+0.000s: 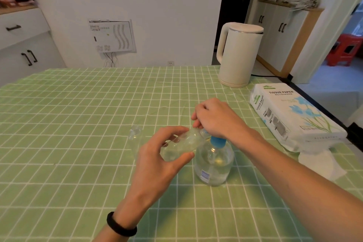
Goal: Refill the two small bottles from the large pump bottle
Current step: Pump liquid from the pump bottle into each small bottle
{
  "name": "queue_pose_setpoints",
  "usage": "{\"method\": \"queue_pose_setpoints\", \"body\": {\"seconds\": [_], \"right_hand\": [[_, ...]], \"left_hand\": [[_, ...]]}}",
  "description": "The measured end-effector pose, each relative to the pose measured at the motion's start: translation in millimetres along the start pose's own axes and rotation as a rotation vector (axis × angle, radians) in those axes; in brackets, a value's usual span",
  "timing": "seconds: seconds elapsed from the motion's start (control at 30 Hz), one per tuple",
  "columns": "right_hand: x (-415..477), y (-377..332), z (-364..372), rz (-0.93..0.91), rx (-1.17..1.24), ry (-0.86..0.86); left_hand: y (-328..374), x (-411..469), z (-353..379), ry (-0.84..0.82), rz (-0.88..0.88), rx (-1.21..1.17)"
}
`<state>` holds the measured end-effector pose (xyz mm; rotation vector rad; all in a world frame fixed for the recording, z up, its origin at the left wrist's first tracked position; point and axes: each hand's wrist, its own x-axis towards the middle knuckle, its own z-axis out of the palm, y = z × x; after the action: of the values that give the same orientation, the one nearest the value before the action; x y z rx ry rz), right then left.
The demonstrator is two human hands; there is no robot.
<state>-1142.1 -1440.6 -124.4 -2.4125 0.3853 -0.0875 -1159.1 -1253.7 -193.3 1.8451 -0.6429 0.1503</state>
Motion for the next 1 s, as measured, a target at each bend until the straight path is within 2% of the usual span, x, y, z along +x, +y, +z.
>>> {"method": "queue_pose_setpoints", "body": {"seconds": [0.47,1.0], "right_hand": [[1,-2,-3,-0.035,-0.015,0.014],[1,9,6,0.013,0.079,0.014]], "left_hand": [[3,-3,2,0.012,0.001,-0.034],[-3,-2,7,-0.001,0.001,-0.06]]}}
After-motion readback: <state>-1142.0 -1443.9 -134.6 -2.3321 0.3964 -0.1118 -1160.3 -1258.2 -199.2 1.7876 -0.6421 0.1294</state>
